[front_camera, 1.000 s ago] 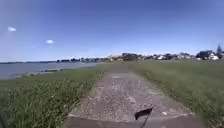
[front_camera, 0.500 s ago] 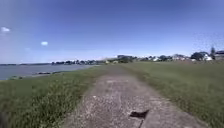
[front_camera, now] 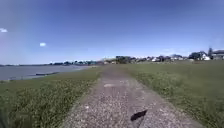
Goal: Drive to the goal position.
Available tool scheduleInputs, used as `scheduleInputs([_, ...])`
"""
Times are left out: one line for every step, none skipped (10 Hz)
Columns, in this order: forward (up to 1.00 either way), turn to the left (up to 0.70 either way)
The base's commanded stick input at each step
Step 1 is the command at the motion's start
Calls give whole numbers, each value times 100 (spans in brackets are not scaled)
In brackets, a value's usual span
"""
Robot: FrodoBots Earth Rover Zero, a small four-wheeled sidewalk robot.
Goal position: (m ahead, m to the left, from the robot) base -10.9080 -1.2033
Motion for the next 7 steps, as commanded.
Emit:
scheduleInputs([70, 4])
scheduleInputs([70, 4])
scheduleInputs([70, 4])
scheduleInputs([70, 4])
scheduleInputs([70, 4])
scheduleInputs([70, 4])
scheduleInputs([70, 4])
